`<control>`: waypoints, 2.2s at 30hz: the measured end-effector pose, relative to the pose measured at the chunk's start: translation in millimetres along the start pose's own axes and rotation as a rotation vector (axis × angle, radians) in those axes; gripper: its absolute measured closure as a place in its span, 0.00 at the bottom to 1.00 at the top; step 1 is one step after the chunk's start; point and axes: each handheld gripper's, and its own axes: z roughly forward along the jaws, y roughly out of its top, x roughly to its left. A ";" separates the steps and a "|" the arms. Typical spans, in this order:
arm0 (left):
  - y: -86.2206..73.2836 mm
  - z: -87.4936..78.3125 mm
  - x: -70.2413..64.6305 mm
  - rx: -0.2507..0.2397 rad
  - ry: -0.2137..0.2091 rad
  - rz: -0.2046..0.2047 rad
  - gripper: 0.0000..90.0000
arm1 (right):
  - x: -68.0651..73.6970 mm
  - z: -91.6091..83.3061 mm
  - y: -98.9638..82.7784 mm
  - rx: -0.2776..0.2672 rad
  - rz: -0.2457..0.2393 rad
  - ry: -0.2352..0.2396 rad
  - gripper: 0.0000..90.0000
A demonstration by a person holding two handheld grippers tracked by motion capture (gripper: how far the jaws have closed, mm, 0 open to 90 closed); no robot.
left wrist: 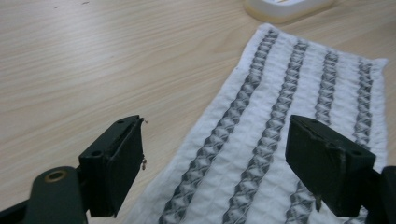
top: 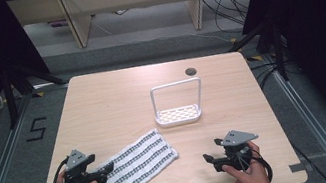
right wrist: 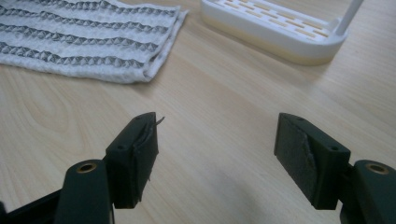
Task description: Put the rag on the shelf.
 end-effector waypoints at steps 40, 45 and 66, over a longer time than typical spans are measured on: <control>89.8 129.8 -40.7 0.235 -0.145 0.203 0.31 | 42.0 79.2 43.2 0.102 -0.116 0.108 0.50; 89.9 142.7 -47.8 0.222 -0.162 0.240 0.31 | 45.1 85.2 46.9 0.115 -0.117 0.106 0.51; 92.0 162.6 -57.1 0.249 -0.204 0.287 0.44 | 44.8 101.0 46.6 0.154 -0.128 0.102 0.52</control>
